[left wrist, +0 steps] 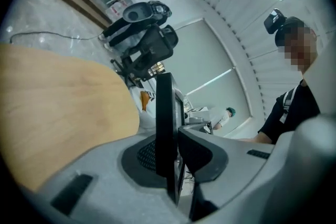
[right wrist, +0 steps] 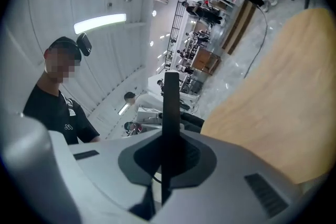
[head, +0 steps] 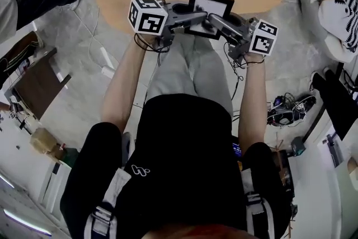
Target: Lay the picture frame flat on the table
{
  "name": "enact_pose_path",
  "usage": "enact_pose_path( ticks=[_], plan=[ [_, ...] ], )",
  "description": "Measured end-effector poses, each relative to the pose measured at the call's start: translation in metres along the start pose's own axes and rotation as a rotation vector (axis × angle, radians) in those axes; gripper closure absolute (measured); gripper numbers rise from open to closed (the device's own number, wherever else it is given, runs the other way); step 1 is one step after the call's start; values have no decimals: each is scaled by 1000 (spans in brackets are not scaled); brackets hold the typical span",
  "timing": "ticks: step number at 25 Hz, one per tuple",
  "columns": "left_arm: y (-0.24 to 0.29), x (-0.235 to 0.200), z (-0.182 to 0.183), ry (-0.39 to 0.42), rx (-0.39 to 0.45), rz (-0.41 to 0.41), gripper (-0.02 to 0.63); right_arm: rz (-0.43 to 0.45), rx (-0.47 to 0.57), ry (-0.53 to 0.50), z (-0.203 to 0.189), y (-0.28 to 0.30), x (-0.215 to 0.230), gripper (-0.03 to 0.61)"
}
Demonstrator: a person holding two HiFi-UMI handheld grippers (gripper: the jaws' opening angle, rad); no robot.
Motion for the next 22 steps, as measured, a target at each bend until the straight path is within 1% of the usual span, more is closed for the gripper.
enact_pose_path(
  ticks=[4,6,8,11,14,15,17,20,22],
  plan=[
    [-13,-75,-36,-114,-11,26,560,-62,-21,79,-39,12,67,560],
    [-16,-106,-49,-152,-9,42,560,-82,-31,100,-51,18,96,560],
    [-17,-124,-62,-171,0,49,557,-85,-42,120,-62,18,115,560],
    [-20,-138,-84,-175,12,31,552,-63,-52,139,-78,8,131,561],
    [-30,-159,-98,-186,-31,-7,537,-59,-54,132,-84,3,145,561],
    [-36,-167,-100,-182,-49,-12,520,-68,-52,129,-85,2,151,561],
    [-48,-178,-103,-163,-66,13,520,-118,-39,119,-86,-3,164,561],
    [-58,-182,-109,-121,-49,81,523,-237,-12,104,-86,-17,181,561],
    [-59,-175,-114,-104,-20,104,576,-314,-22,80,-84,-20,187,561]
  ],
)
Point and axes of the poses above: the fingertips, and each gripper's own axes: y forward along the fingers, x to its right, z out of its top, the point moved 10 cm from there along -y, backward along the fingers, and after that the axes turned 14 degrees about x, right-handed, at the moved point
